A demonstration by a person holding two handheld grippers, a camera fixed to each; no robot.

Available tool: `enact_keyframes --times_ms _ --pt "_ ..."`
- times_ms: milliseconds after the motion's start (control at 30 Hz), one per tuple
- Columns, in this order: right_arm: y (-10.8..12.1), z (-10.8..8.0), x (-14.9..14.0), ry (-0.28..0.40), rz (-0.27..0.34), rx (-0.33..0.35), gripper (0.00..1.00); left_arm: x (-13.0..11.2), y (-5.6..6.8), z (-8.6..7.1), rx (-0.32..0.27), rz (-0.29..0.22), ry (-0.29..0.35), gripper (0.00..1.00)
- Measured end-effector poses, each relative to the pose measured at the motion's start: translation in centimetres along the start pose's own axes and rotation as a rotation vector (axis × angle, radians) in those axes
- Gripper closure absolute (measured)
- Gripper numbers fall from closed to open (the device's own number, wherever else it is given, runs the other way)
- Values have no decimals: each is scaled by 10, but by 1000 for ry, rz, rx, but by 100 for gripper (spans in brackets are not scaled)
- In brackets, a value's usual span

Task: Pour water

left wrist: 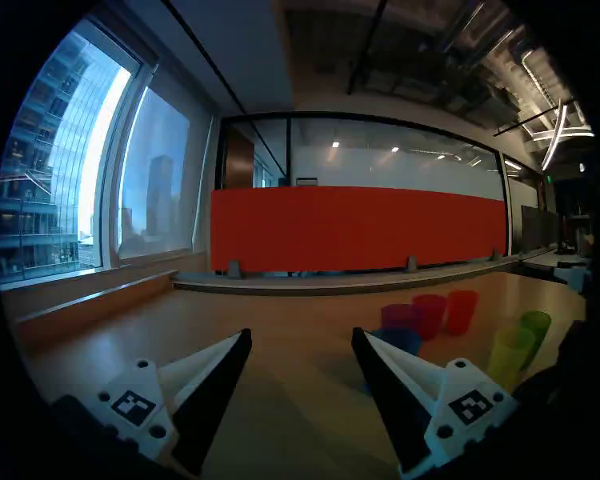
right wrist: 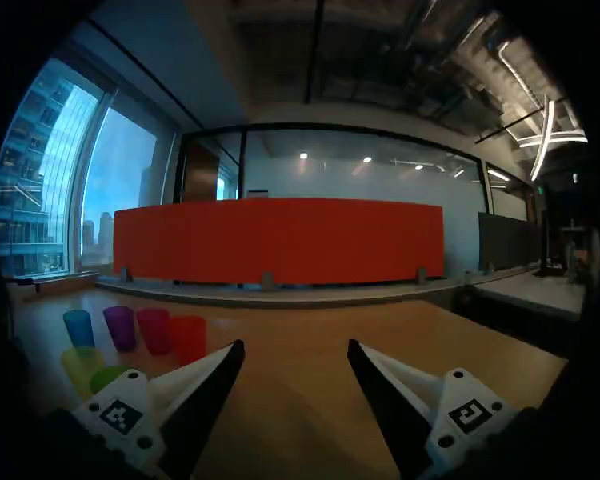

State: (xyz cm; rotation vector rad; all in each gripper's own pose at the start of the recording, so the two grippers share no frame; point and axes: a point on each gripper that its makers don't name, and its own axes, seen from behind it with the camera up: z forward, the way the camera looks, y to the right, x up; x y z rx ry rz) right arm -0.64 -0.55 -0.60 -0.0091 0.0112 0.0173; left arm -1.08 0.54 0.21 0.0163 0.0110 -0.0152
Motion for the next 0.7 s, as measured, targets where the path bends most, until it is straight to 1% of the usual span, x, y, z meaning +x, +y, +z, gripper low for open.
enact_keyframes --times_ms 700 --pt "-1 1 0 -4 0 3 0 0 0 0 0 0 0 7"
